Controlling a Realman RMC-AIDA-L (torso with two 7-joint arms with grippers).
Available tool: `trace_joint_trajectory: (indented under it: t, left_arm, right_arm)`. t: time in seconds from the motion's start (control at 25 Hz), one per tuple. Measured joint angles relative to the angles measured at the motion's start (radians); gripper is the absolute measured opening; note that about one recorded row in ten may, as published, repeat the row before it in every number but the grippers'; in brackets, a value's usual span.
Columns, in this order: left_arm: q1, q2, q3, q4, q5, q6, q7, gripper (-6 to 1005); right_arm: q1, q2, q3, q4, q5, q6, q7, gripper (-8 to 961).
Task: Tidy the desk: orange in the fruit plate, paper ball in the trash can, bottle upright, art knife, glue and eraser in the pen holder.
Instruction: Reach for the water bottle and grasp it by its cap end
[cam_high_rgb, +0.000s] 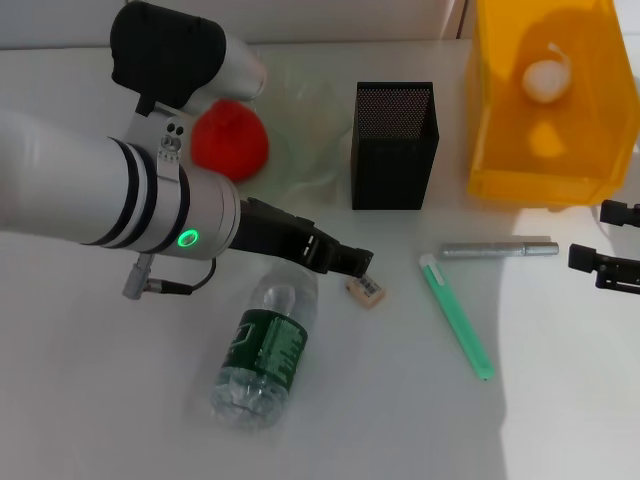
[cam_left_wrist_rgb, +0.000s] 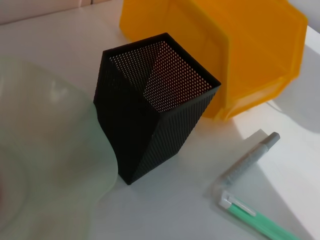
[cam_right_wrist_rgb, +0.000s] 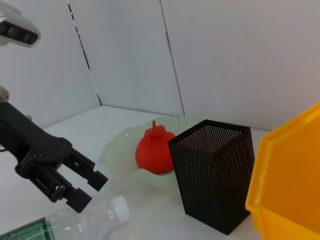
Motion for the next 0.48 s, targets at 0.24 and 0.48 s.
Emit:
trace_joint_trajectory:
  t: [0.24, 0.48]
  left_arm:
    - [-0.033, 0.000, -0.007, -0.068, -0.005, -0.021, 0.000, 834]
    - [-0.062, 0.000, -0.009, -0.122, 0.001, -0.039, -0.001, 833]
  right_arm:
    - [0.008, 0.000, 0.000, 0.001, -0.014, 0.008, 0.000, 846]
    - [0.012, -0.005, 0.000, 0.002, -0.014, 0.008, 0.000, 846]
